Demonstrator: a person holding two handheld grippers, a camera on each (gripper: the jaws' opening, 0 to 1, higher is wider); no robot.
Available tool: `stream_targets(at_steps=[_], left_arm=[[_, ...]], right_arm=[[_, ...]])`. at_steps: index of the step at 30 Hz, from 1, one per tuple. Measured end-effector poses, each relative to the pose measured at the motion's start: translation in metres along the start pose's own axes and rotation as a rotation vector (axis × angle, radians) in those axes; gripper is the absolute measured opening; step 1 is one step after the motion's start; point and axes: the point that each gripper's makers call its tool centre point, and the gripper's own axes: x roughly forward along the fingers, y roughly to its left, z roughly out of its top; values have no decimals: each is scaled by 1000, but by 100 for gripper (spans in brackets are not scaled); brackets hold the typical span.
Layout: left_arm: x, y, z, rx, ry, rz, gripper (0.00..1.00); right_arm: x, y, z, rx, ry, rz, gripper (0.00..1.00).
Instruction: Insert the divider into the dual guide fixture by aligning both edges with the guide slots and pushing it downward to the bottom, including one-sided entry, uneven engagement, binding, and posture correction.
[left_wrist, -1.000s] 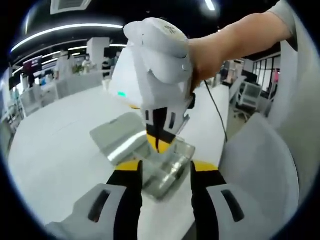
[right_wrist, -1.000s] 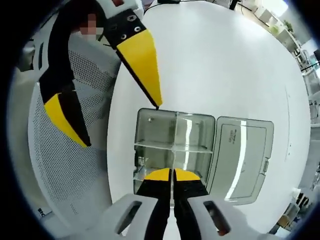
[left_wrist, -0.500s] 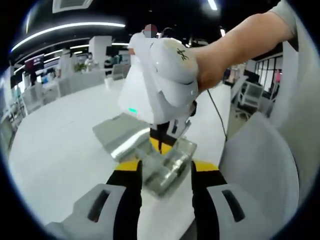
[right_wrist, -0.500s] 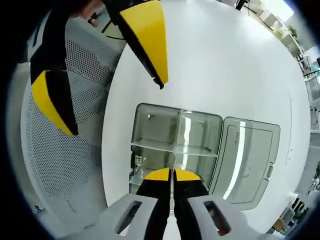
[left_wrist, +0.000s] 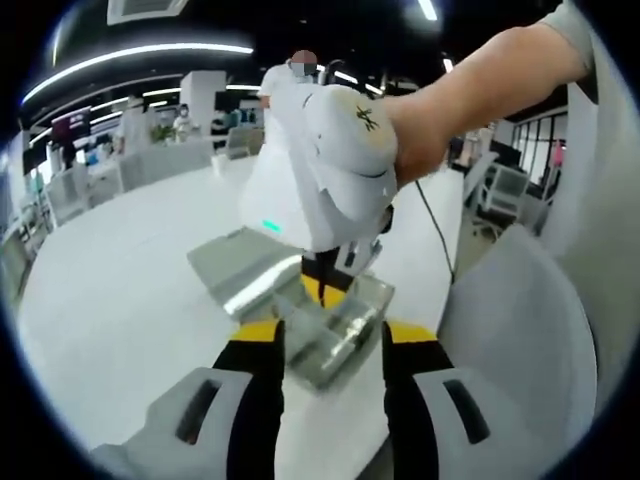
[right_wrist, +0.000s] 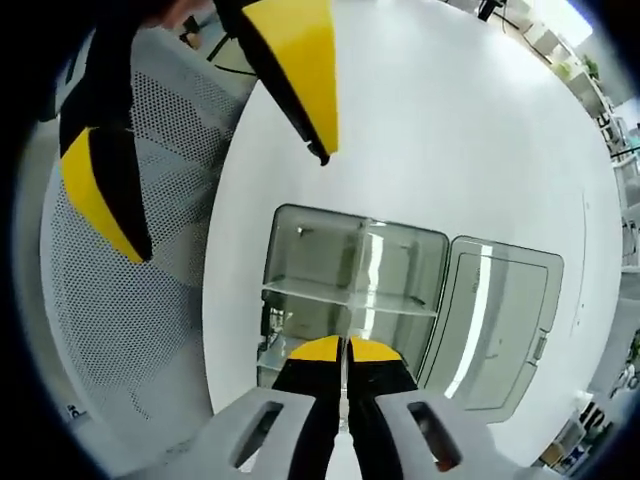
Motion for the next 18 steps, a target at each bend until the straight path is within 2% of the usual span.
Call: stream_targets(at_steps=[10, 18], left_arm=[[-2, -3, 1, 2, 1, 1, 37], [-4, -6, 1, 0, 1, 2, 37]], right_arm=[[-7, 5, 2, 88, -21, 35, 0], [-19, 7, 2, 105, -26, 29, 0]])
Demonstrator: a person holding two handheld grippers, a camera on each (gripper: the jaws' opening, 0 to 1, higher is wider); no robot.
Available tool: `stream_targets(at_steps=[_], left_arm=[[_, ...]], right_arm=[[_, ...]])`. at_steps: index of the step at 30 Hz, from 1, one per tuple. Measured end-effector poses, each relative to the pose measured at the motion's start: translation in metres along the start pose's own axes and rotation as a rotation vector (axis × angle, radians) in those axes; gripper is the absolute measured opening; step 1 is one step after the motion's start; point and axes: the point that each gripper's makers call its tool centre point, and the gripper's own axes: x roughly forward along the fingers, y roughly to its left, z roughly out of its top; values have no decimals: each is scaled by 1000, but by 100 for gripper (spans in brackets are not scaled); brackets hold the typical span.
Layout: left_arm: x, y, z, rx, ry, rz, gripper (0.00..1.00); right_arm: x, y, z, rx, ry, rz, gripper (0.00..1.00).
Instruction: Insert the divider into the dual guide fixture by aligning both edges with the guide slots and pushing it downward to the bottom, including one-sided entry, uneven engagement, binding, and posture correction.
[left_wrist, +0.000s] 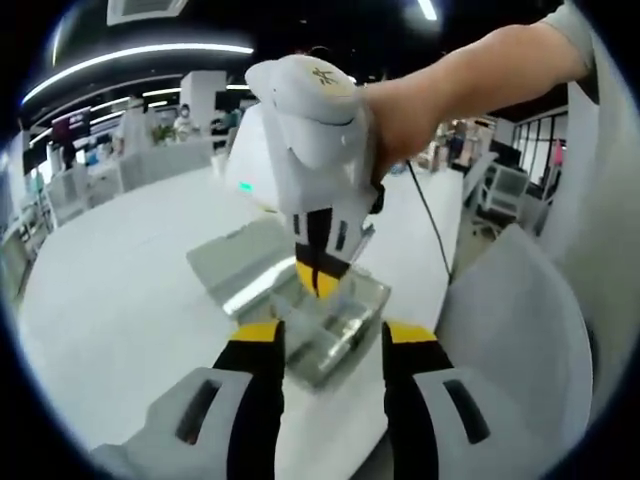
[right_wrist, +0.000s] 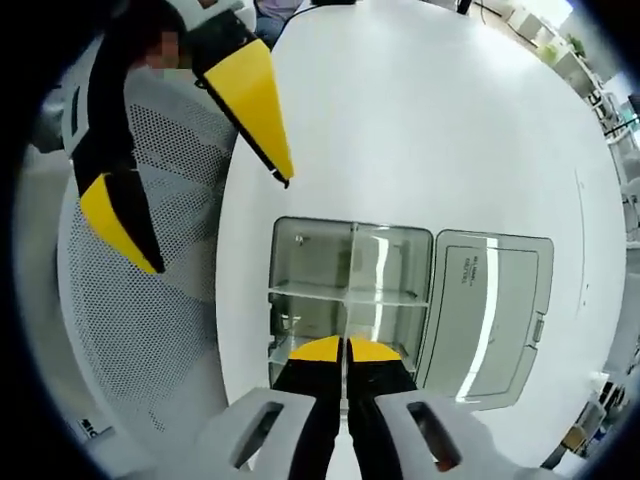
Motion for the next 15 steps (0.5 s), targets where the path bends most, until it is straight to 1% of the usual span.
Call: stream_targets(at_steps=[3, 5, 8, 15], left_arm=[[0, -1, 0, -1, 0, 0, 37], [0, -3, 1, -4, -1, -1, 37], [0, -7, 3, -3, 0, -3, 37], [1, -5, 2, -6, -2, -4, 36]], right_arm=[[-3, 1, 0, 6, -3, -2, 0], [-5, 0, 0, 27, -7, -3, 0], [-7, 0, 0, 23, -11, -3, 0], [-11, -1, 1, 28, -18, -9, 0]])
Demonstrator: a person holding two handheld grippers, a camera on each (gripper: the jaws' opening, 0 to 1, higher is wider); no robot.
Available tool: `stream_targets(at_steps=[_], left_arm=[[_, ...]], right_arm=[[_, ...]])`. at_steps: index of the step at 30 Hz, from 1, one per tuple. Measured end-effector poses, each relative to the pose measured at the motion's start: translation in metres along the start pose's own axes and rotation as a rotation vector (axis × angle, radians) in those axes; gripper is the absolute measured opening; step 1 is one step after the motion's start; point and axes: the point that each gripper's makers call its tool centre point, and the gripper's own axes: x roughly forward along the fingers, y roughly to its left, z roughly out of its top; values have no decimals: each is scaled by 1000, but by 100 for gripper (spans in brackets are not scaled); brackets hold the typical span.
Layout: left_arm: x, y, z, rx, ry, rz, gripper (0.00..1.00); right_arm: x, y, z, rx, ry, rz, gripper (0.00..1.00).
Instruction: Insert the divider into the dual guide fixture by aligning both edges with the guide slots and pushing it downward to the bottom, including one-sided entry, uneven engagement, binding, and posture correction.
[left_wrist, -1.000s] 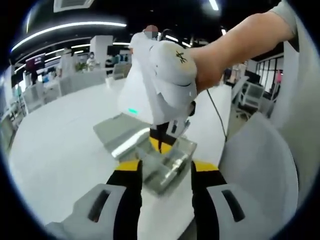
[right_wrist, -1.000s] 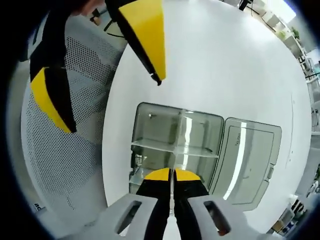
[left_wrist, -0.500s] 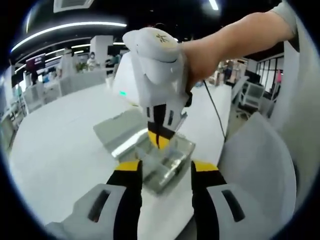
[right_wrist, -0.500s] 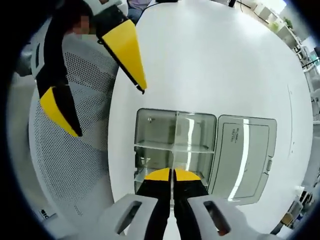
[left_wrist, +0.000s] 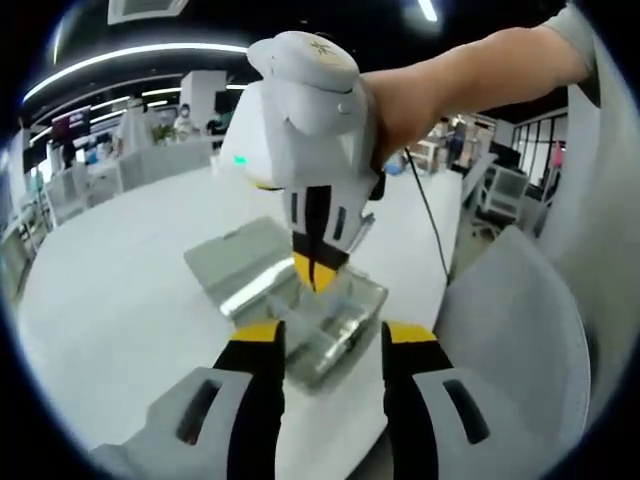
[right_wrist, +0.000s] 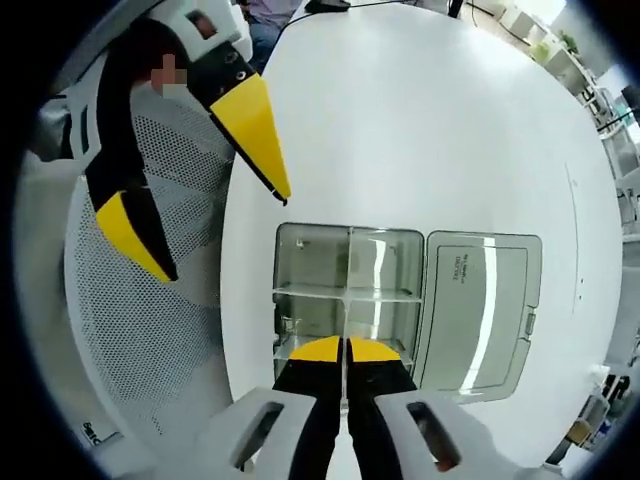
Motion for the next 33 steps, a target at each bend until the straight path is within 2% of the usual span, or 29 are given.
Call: stream_targets(at_steps=[15, 18, 24, 25, 26, 28, 29, 31, 33], left_arm=[[0, -1, 1, -5, 0, 0, 36], [1, 2, 0, -5, 0, -1, 36], [4, 1, 1, -4, 0, -6, 36], [4, 1, 1, -2, 1, -7, 36], [4, 0, 1, 0, 3, -8, 36], [4, 0, 1, -1, 2, -7, 36], [4, 1, 2, -1, 0, -6, 36], [3, 1, 3, -1, -2, -4, 36], [3, 2, 3, -2, -4, -2, 36]], right_arm=[[-7, -1, 2, 24, -27, 6, 0], [-11, -2, 6, -1, -43, -13, 0], [-11, 1, 7, 31, -50, -1, 0], [-12, 1, 7, 20, -50, -5, 0], [-14, -3, 3, -27, -15, -29, 0], [-15, -2, 7, -7, -29, -25, 0], [-19, 1, 15, 45, -78, 8, 0], [-24, -1, 14, 20, -68, -16, 0], [-22, 2, 15, 34, -73, 2, 0]])
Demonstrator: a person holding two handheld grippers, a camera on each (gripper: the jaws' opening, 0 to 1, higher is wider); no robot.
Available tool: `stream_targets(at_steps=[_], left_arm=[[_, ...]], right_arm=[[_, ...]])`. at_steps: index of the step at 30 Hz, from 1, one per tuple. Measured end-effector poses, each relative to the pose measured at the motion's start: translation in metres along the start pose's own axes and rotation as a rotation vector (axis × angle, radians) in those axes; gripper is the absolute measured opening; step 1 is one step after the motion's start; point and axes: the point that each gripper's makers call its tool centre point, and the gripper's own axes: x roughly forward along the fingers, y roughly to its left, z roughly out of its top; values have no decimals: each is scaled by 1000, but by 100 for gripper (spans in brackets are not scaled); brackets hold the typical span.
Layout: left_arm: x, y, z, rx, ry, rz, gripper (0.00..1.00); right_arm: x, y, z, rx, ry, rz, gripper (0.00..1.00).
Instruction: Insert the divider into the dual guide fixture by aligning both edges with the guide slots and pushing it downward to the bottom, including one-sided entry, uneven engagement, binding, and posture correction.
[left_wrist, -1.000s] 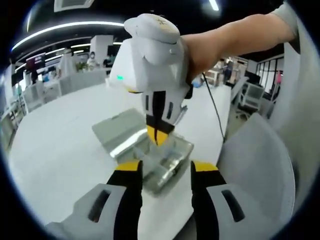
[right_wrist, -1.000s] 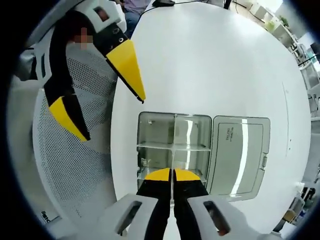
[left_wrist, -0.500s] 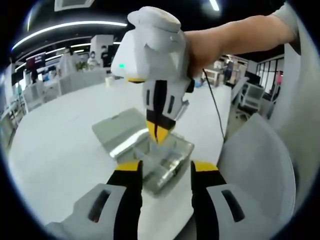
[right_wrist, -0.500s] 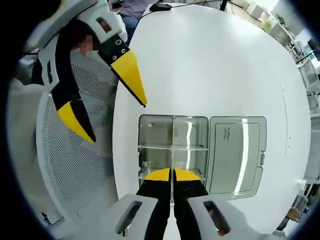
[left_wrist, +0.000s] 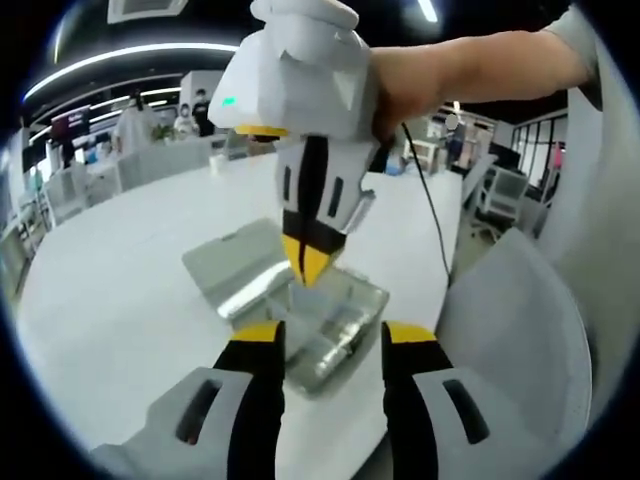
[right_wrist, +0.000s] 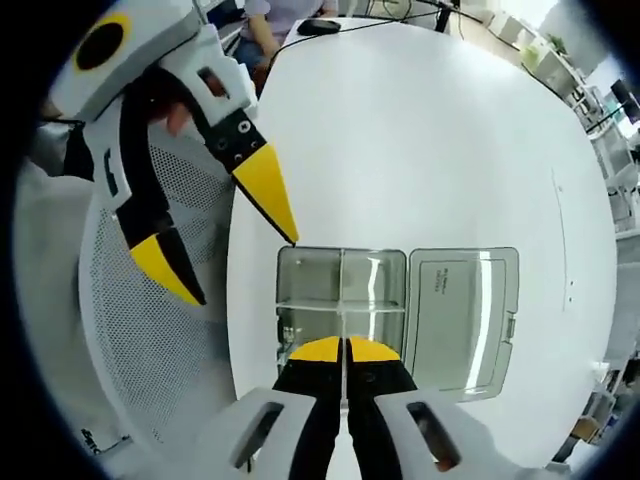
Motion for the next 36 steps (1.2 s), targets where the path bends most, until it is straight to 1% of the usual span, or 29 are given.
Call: stream_targets(at_steps=[1, 2, 3, 5, 7, 11, 13, 16, 20, 27, 29, 31, 36], left_arm=[[0, 0, -1, 1, 2, 0, 36], [0, 0, -1, 1, 3, 0, 36], [-1, 0, -1, 2, 3, 1, 36], [-1, 0, -1, 1, 3, 1, 36], [-1, 1, -2, -2, 1, 2, 36], [0, 0, -3, -1, 3, -1, 36], [1, -1, -2, -3, 1, -1, 36], [2, -1, -1, -1, 0, -3, 36], [3, 2, -1, -3, -2, -3, 36], [3, 5, -5, -10, 2, 0, 36], [3, 6, -5, -10, 1, 1, 36], [3, 7, -6, -11, 1, 1, 36], [4, 7, -6, -10, 3, 1, 36]], right_arm=[[1, 1, -1, 1, 4, 5, 0], [5, 0, -5, -9, 24, -6, 0], [6, -1, -7, -19, 30, -16, 0], [7, 1, -11, -2, 31, 1, 0], [11, 0, -14, -2, 34, -1, 0], [10, -2, -21, 2, 41, -5, 0], [9, -7, -21, 12, 33, -12, 0], [7, -7, -19, 26, 23, -9, 0], [9, -7, -17, 17, 18, -14, 0], [11, -6, -15, 29, 19, -3, 0], [10, -6, -16, 5, 22, -9, 0], [11, -7, -16, 37, 19, -4, 0], [12, -8, -15, 33, 18, -7, 0]])
